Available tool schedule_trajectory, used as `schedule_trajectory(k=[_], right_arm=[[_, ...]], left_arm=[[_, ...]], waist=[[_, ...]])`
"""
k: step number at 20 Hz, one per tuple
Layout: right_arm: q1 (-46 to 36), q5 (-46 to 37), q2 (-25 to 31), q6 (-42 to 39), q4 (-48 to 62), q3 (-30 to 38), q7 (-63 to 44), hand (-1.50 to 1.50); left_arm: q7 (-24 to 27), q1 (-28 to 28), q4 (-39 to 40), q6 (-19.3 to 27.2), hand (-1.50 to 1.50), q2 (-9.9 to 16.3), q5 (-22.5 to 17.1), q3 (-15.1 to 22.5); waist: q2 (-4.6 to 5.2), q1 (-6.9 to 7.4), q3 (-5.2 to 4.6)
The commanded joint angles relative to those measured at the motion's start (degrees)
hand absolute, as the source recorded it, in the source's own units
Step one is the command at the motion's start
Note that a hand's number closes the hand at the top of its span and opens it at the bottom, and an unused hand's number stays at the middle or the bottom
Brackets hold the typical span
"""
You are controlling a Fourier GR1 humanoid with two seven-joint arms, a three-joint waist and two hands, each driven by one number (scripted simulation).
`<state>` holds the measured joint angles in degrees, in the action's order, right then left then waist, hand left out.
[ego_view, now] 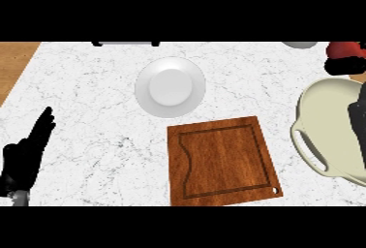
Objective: Pick the bell pepper from the cutting board and place it in the pot
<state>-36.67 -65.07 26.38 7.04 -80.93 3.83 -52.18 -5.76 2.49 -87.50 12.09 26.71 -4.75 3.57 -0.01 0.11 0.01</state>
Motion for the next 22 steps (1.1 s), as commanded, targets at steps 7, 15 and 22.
schedule_trajectory(k=[7,15,22], right_arm=[[-4.01,8.10,7.42,7.10,21.71,10.94,17.76,1.50],[-7.12,4.53,10.77,16.62,47.51,12.08,29.49,1.50],[-11.47,16.38,10.89,18.56,57.16,21.96,40.19,-1.50]], left_arm=[[2.66,-0.77,3.20,-2.00,0.00,-2.44,2.44,-1.12],[-1.36,0.69,-3.38,-1.25,0.00,-3.83,3.83,0.89],[-3.32,-2.85,-1.44,-5.88,0.00,-0.20,0.35,-3.83]], waist=[[0.23,0.58,0.00],[0.80,2.50,0.14],[0.93,2.50,0.22]])
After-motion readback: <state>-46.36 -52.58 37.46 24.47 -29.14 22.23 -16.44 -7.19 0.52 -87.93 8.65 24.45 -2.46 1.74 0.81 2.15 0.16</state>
